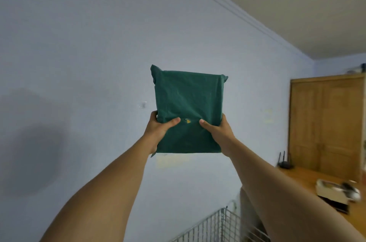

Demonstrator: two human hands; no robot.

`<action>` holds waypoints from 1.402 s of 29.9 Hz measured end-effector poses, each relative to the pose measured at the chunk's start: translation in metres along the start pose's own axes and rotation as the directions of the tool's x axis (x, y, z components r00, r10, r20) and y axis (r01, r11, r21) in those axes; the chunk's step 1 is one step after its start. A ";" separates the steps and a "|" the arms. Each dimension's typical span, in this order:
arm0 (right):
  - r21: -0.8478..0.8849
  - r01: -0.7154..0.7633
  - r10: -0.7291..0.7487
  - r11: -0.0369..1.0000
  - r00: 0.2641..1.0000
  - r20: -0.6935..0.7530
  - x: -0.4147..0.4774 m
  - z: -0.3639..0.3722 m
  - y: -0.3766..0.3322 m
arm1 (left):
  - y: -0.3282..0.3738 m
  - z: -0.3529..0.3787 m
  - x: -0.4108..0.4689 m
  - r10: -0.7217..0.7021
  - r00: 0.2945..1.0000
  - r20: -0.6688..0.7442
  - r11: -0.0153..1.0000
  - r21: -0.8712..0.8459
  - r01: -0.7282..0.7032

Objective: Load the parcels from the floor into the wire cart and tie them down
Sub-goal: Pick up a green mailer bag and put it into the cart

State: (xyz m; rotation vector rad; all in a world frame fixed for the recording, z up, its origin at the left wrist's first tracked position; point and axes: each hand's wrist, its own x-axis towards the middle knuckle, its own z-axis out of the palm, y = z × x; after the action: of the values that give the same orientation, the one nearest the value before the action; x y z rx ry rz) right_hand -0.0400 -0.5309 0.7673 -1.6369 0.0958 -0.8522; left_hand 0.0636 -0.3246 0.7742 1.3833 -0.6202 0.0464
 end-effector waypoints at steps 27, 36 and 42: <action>-0.408 -0.157 -0.177 0.899 0.724 -0.667 -0.039 -0.661 -0.033 | -0.024 0.734 -0.019 0.199 0.679 0.707 0.931 -0.352 0.094; -0.382 -0.142 -0.153 0.913 0.750 -0.644 0.044 -0.741 0.023 | -0.066 0.834 0.044 0.146 0.709 0.690 0.953 -0.291 0.087; -0.339 -0.138 -0.086 0.931 0.818 -0.569 0.147 -0.769 0.075 | -0.101 0.861 0.115 0.066 0.798 0.599 0.956 -0.266 0.121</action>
State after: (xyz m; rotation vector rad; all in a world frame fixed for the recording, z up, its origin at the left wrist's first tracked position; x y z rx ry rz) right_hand -0.3432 -1.2568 0.7718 -1.6543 0.7460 -1.3534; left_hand -0.1299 -1.1775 0.7812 1.1022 -1.0939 -0.5193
